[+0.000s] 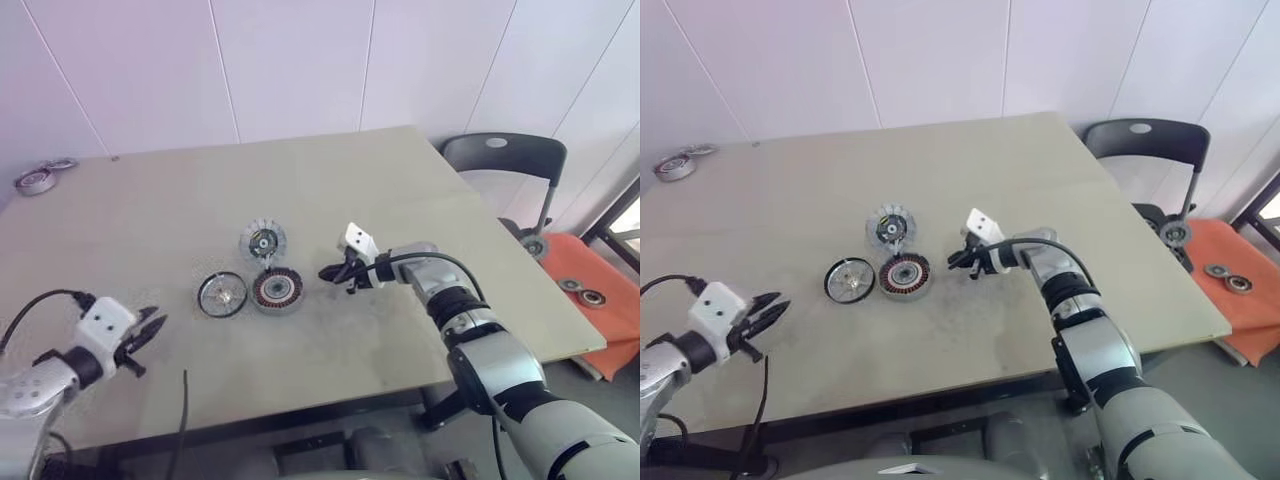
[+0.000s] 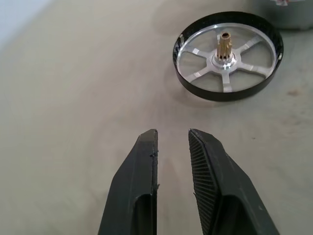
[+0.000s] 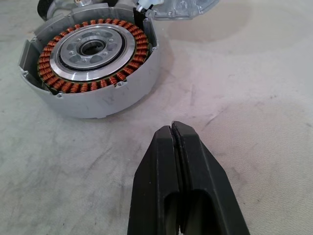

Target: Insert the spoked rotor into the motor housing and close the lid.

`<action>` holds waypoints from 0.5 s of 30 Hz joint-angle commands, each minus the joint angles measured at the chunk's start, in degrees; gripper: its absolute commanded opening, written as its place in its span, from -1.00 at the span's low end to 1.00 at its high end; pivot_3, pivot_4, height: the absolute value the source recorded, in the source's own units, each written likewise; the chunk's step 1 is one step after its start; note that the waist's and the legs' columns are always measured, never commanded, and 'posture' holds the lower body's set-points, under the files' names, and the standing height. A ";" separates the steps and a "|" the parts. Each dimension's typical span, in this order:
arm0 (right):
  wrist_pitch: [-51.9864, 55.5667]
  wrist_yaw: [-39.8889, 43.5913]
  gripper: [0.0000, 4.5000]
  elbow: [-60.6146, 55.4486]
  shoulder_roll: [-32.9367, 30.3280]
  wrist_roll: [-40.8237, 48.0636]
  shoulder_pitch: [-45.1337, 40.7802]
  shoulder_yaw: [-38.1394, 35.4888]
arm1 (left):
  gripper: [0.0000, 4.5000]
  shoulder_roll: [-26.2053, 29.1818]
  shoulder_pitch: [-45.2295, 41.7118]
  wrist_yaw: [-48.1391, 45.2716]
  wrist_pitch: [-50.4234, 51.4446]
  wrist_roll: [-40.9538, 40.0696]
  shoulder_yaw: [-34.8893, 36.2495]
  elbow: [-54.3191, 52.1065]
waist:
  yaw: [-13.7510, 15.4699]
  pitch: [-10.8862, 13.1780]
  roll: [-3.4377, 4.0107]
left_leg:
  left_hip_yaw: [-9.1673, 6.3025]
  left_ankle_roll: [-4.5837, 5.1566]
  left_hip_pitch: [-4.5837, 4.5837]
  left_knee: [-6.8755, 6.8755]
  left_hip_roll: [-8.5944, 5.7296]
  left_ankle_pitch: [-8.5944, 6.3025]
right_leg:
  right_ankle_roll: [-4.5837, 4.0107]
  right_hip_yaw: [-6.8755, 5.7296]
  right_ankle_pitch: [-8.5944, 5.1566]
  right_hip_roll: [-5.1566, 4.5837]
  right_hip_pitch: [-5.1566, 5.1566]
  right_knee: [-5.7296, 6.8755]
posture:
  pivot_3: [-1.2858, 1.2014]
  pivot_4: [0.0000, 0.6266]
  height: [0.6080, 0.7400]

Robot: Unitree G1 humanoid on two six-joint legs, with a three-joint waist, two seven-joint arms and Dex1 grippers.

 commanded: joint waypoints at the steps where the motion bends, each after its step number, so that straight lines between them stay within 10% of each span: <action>1: -1.16 -0.29 -1.00 0.08 0.31 -0.08 -2.11 -0.29 | -0.53 1.88 -3.22 1.51 -10.29 11.44 -6.55 1.33 | 0.04 0.00 0.00 | 0.00 0.00 0.00 0.00 0.00 0.00 | 0.04 0.00 0.02 -0.01 0.00 0.01 | 0.03 -1.00 1.00; 15: -0.90 -0.82 -1.00 -0.48 -0.63 -0.23 -0.91 -0.62 | -0.53 6.94 -5.99 -5.96 -10.50 22.86 -17.33 -4.16 | -0.15 0.03 0.06 | -0.01 0.01 0.03 0.02 0.01 0.00 | 0.09 -0.01 0.05 0.01 0.01 0.13 | 0.03 -1.00 1.00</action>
